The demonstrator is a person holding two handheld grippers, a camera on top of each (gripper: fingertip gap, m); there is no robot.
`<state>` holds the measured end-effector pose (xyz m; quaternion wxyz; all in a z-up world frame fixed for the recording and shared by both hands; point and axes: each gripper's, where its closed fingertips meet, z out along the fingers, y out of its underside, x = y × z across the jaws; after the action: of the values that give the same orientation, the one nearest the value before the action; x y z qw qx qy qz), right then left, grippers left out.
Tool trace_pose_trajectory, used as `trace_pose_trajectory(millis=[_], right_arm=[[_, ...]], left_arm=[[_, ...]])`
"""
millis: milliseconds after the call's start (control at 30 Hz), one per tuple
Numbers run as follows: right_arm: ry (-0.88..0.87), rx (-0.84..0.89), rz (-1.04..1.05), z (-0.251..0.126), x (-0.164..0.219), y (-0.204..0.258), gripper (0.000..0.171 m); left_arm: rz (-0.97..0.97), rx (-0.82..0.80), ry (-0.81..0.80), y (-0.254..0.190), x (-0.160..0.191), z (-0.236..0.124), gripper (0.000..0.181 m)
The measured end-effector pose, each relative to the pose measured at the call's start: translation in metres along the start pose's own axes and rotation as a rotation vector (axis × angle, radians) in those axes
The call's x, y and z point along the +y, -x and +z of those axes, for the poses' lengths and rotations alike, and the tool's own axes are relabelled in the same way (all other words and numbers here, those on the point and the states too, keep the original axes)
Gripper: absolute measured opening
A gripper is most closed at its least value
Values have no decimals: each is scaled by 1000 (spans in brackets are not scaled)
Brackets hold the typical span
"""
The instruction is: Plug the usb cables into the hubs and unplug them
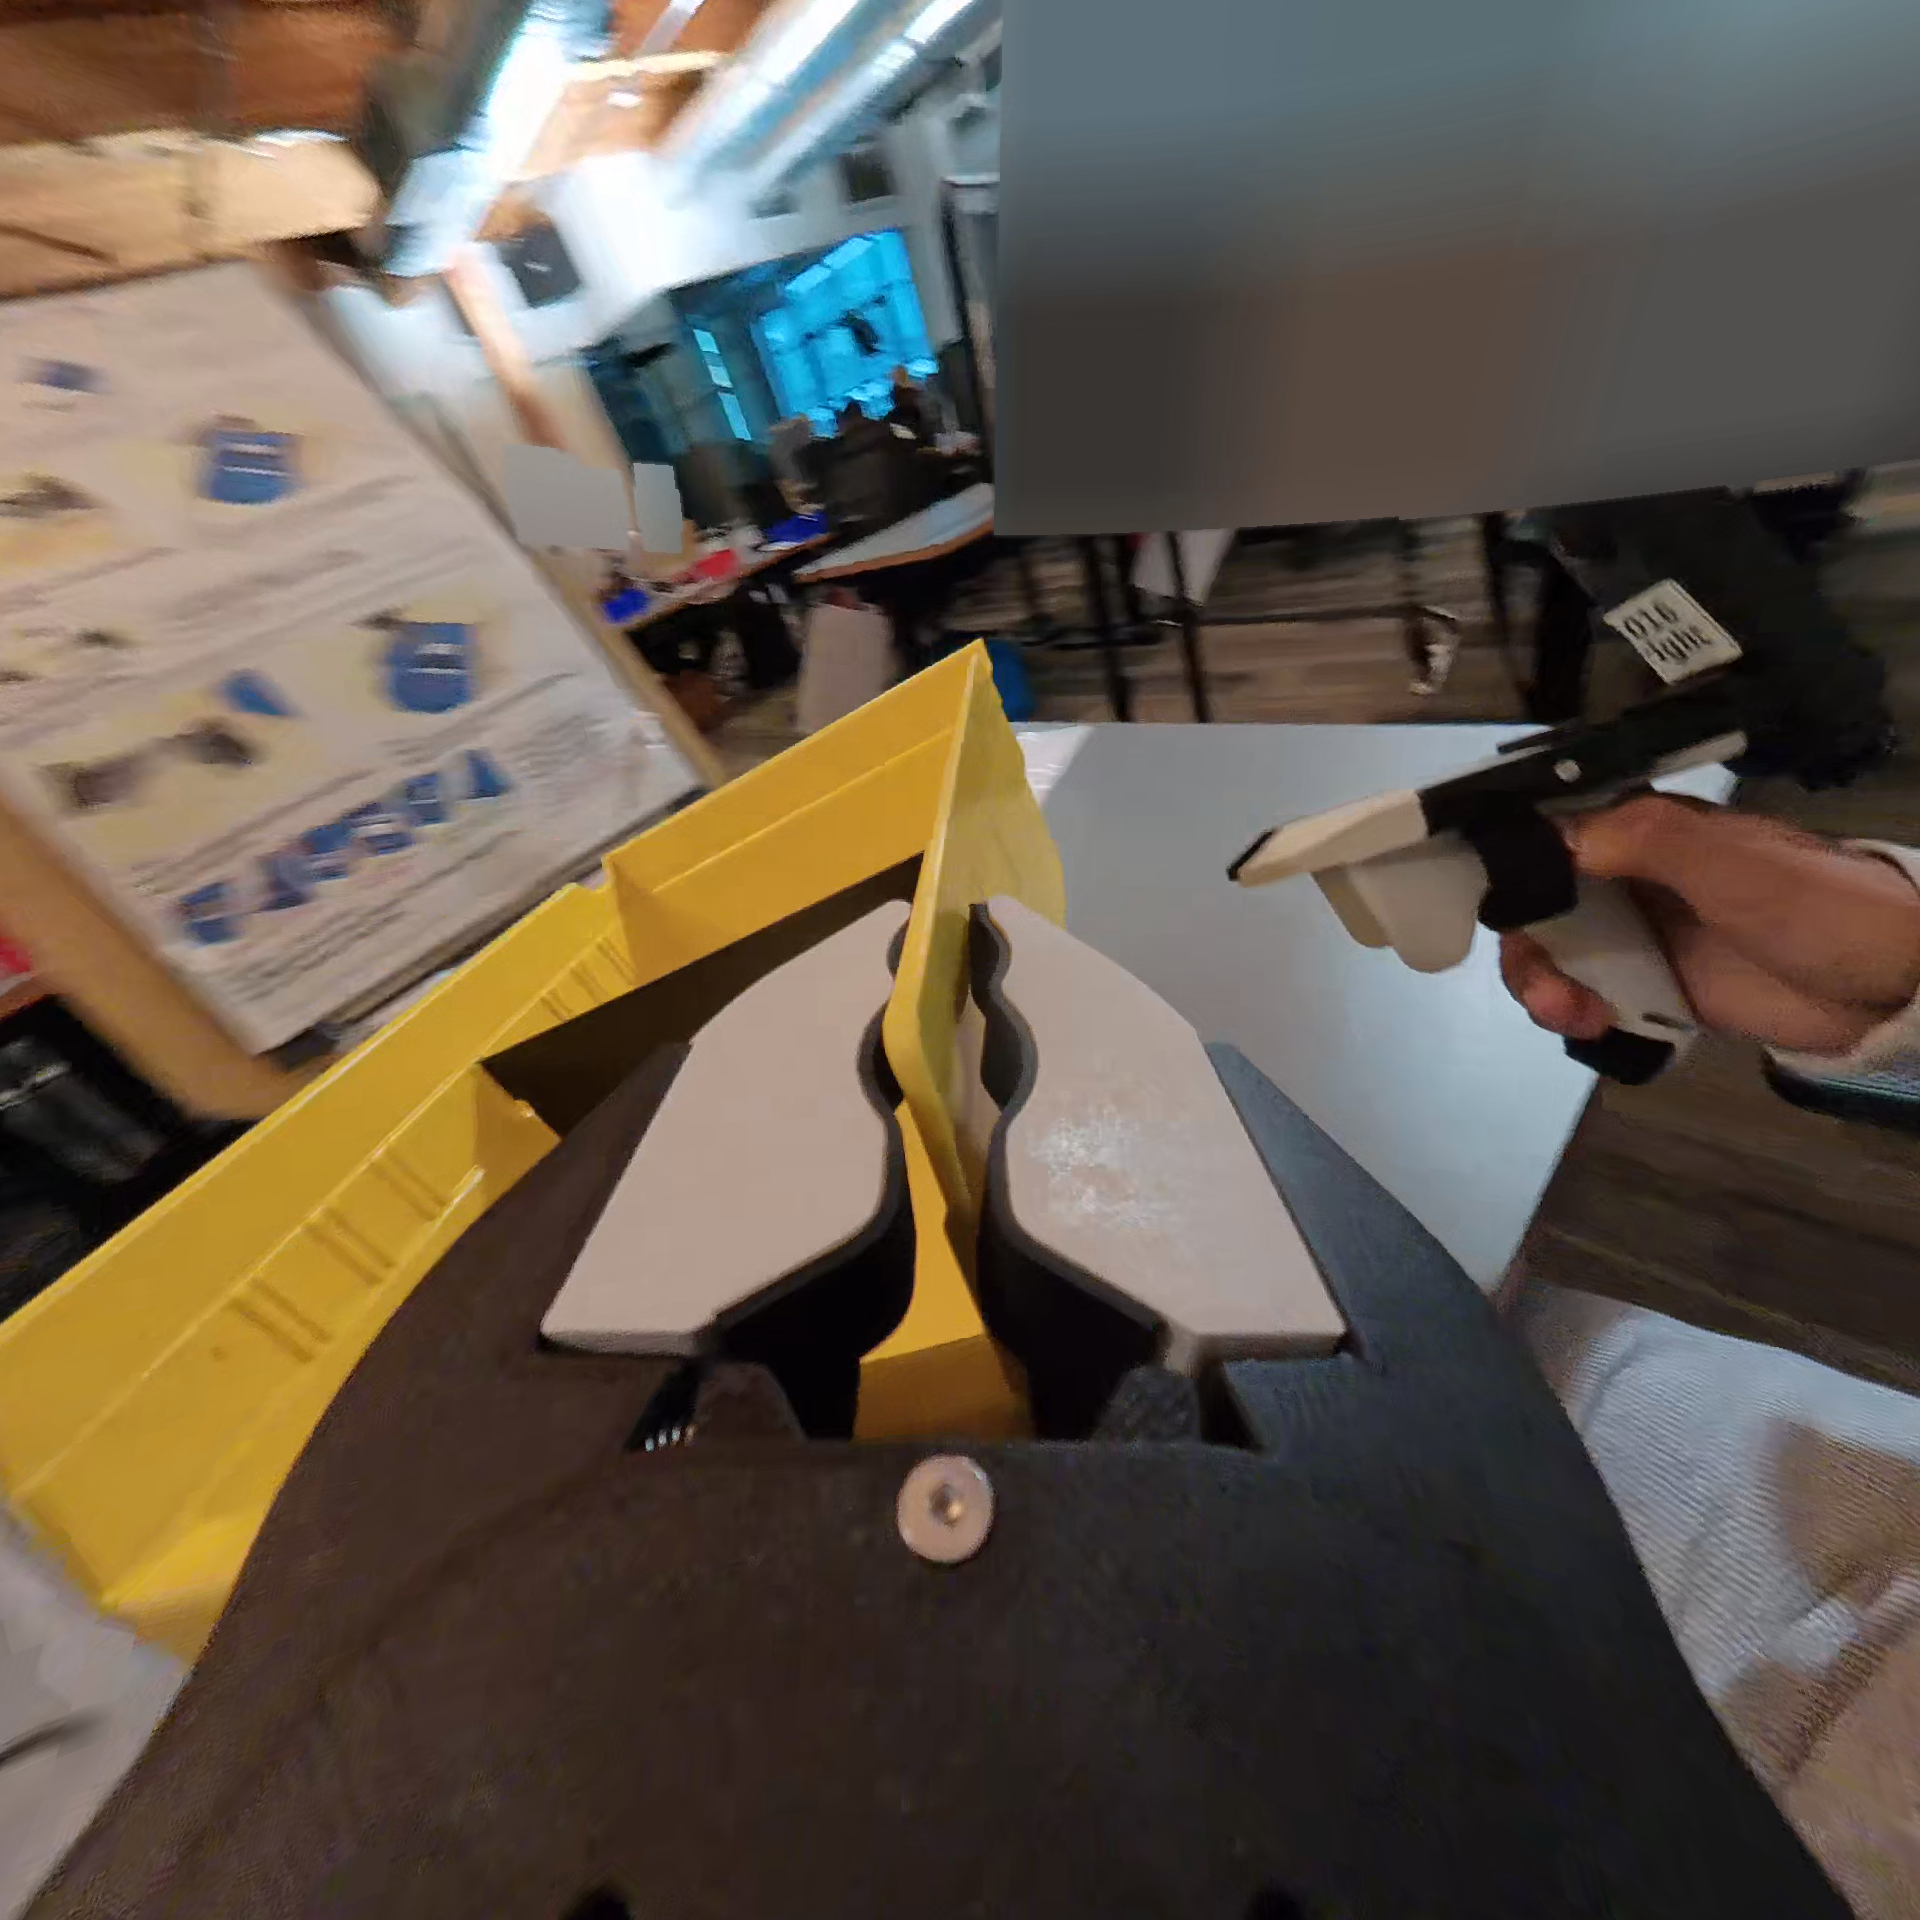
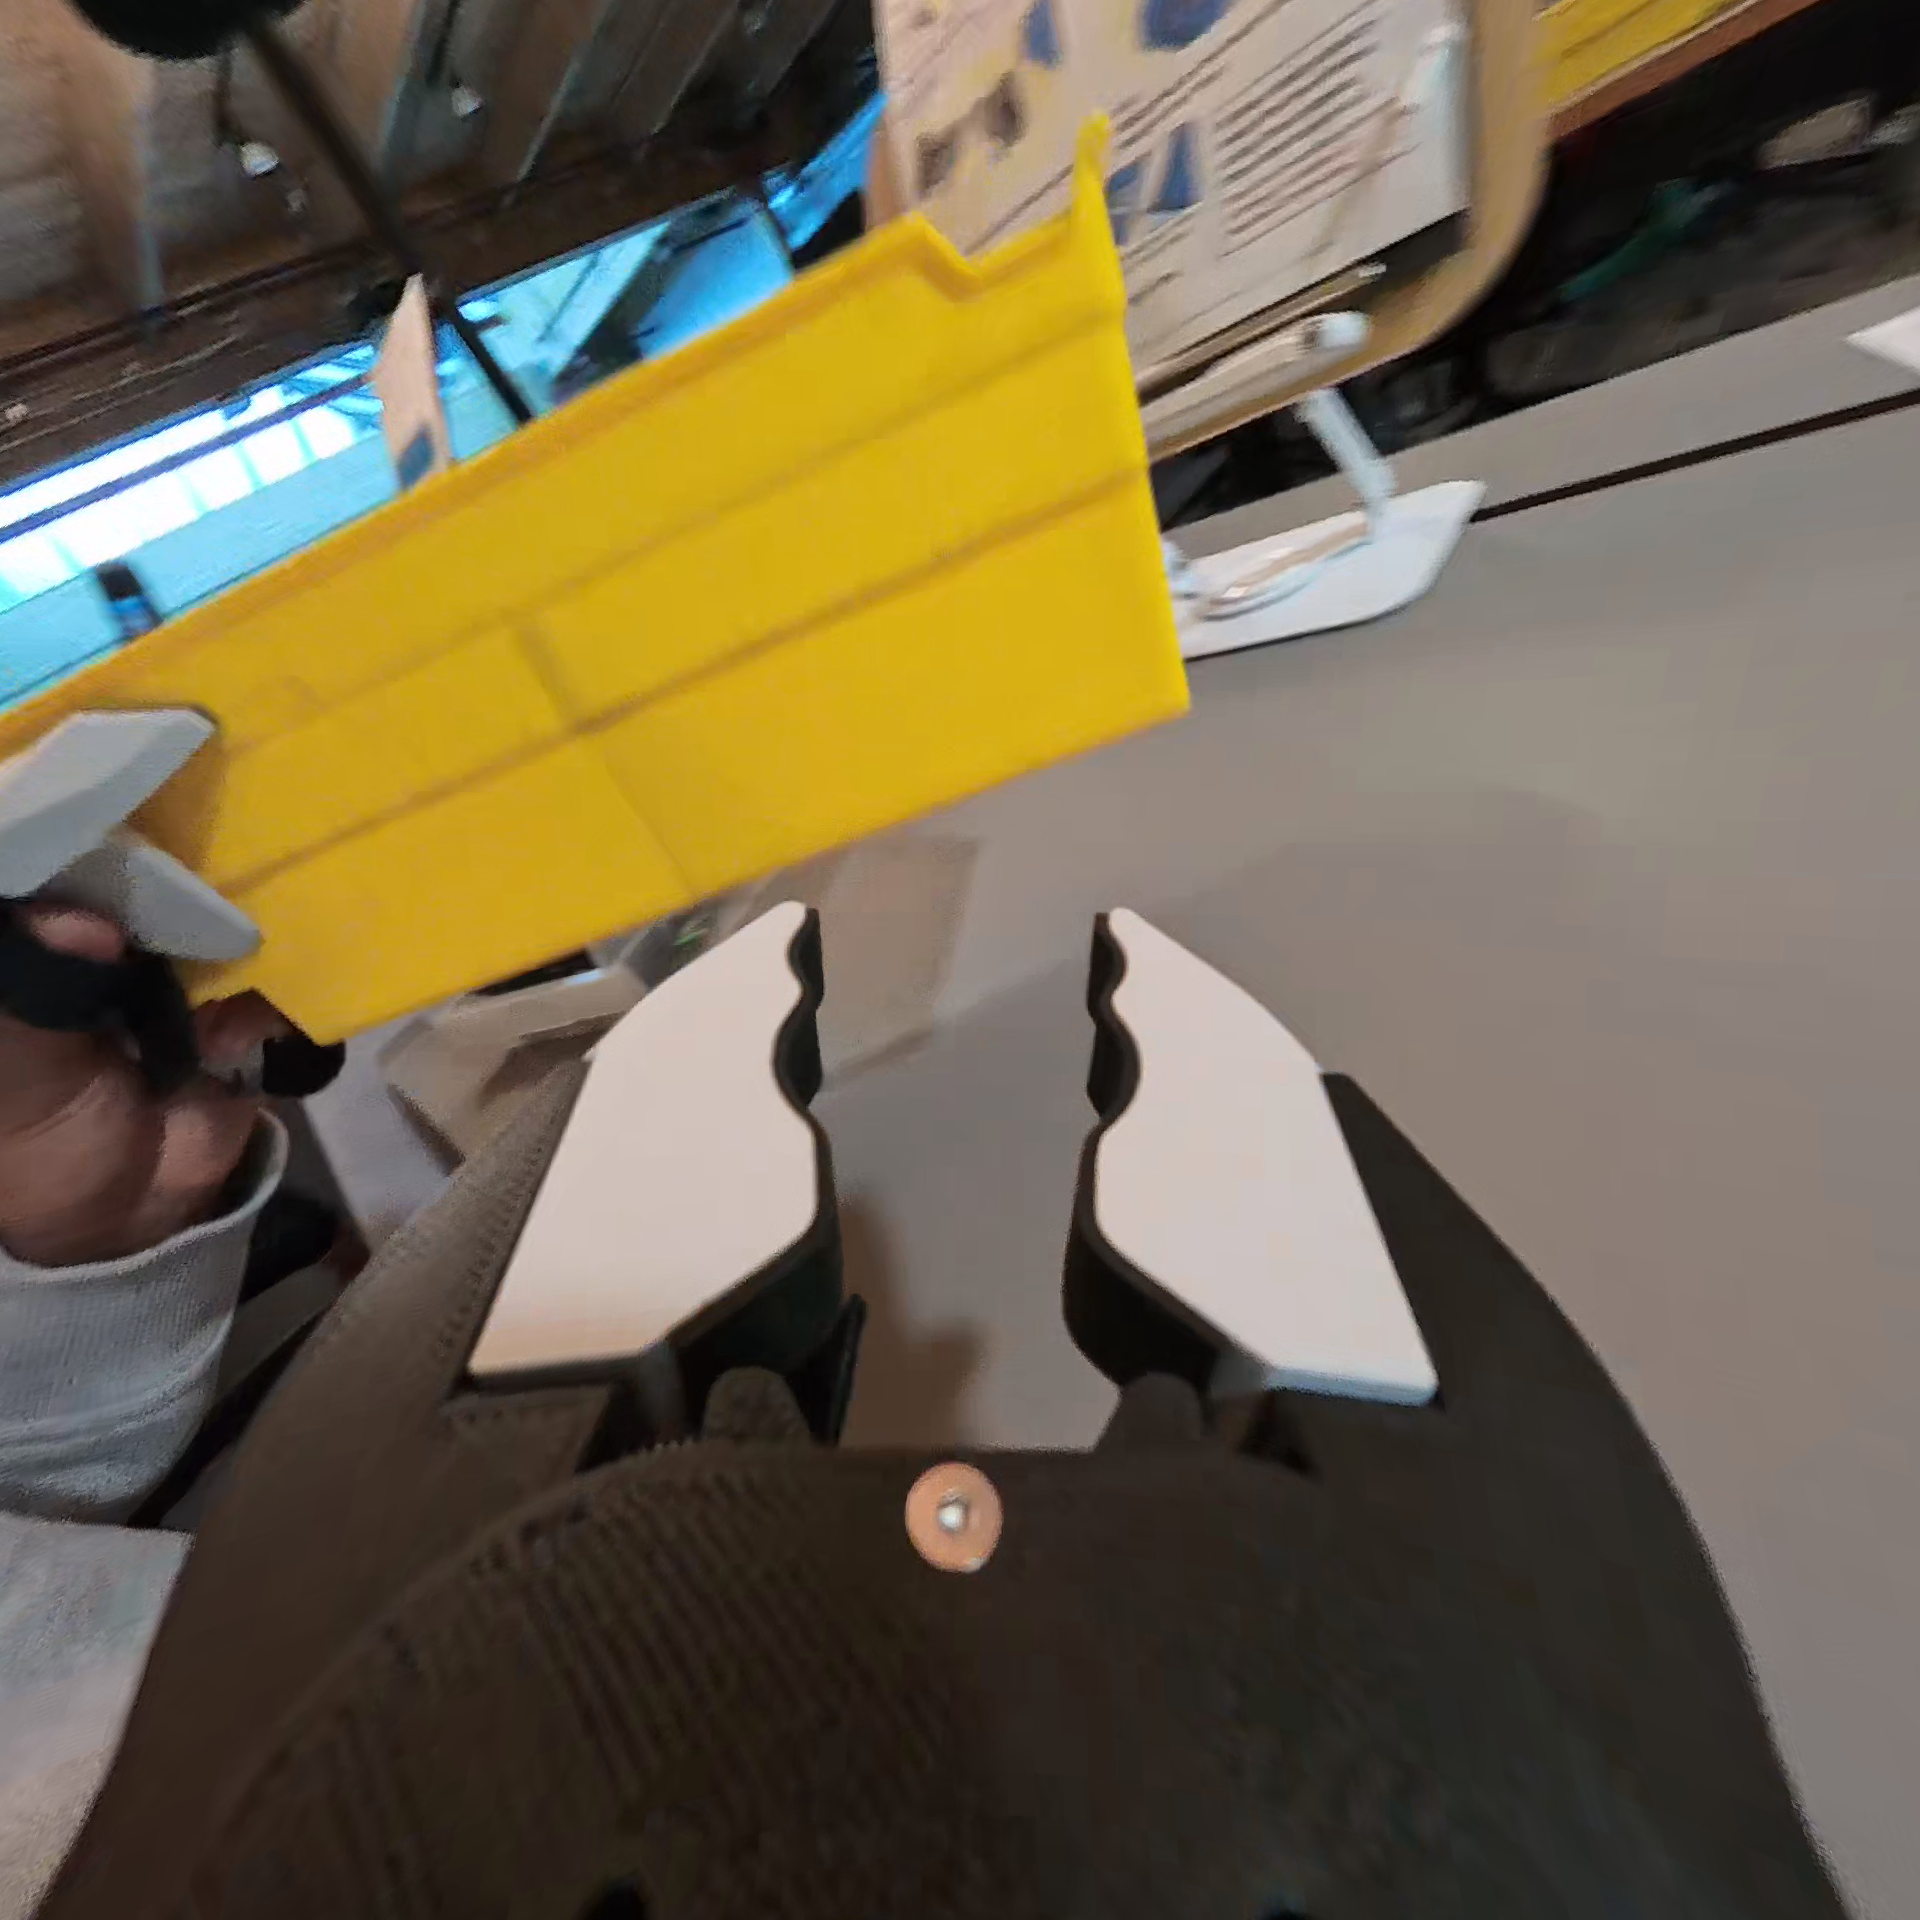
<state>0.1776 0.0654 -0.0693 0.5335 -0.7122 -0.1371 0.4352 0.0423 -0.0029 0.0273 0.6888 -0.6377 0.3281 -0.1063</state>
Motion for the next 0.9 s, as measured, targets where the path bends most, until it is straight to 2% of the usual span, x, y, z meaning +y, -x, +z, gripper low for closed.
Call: trace_pose_trajectory(millis=[100,267,400,533,667,767,900], right_arm=[[-56,51,68,-30,-11,-28,49],[-364,-171,216,-74,-57,-10,45],[-311,-142,220,-72,-49,-19,45],[-261,-170,327,-61,-37,-23,51],[-287,-191,364,-59,-40,-26,55],[-297,-151,318,-60,-43,-32,56],[-294,-119,284,-61,-44,-40,58]], left_arm=[[-32,112,35,-40,14,46,7],[19,167,87,-83,45,97,7],[58,134,80,-98,57,129,7],[-84,172,75,-122,72,156,3],[-169,208,62,-152,73,174,3],[-317,363,54,-178,68,178,13],[-500,497,-17,-181,44,171,42]])
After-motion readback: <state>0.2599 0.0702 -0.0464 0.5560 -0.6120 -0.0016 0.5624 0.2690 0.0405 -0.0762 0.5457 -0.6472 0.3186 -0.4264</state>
